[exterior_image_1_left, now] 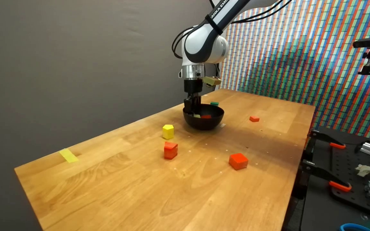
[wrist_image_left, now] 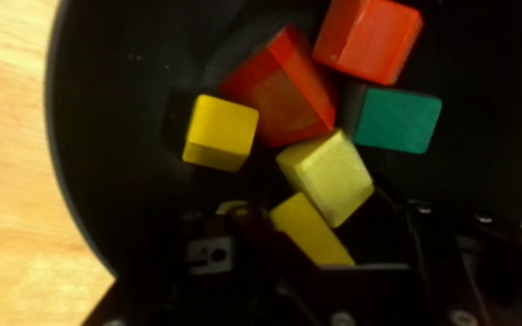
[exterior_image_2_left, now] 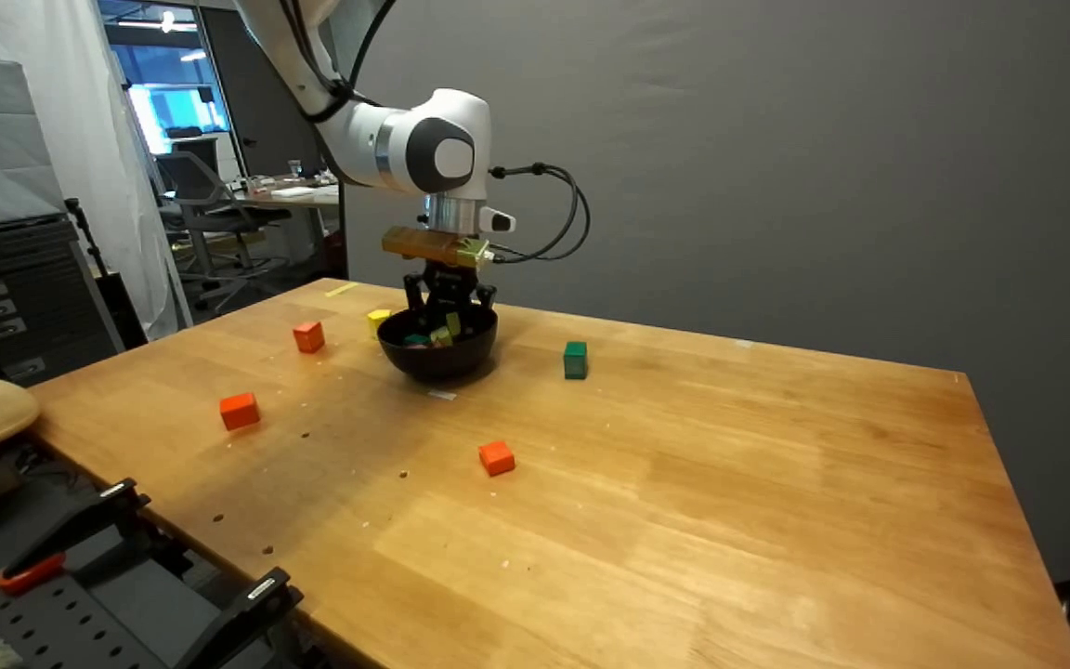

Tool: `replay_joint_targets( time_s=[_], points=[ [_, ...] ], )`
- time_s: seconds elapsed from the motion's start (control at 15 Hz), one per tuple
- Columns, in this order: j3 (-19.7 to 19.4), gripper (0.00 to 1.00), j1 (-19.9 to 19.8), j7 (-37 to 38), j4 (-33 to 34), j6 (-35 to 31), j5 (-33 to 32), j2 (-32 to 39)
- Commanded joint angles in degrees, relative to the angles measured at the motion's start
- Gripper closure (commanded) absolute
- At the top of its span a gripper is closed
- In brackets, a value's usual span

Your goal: Remove the cubes from the bowl

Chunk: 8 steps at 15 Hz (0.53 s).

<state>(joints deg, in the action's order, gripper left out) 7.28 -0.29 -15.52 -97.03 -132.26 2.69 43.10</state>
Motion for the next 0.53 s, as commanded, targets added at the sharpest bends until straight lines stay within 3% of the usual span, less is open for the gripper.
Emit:
replay_joint_targets(
  time_s=[0.0, 0.07, 0.2, 0.47],
  points=[
    [-0.6, 0.73, -0.2, 0.2, -3.2, -2.5, -0.8, -5.7],
    [-0.8, 0.73, -0.3, 0.2, -4.0, -3.2, -0.9, -7.1],
    [-1.3, 0.87, -0.4, 0.4, -5.8, -4.1, -1.2, -9.7],
    [-1.0, 0.86, -2.5, -1.0, -13.1, -4.0, 1.0, -17.4]
  ],
)
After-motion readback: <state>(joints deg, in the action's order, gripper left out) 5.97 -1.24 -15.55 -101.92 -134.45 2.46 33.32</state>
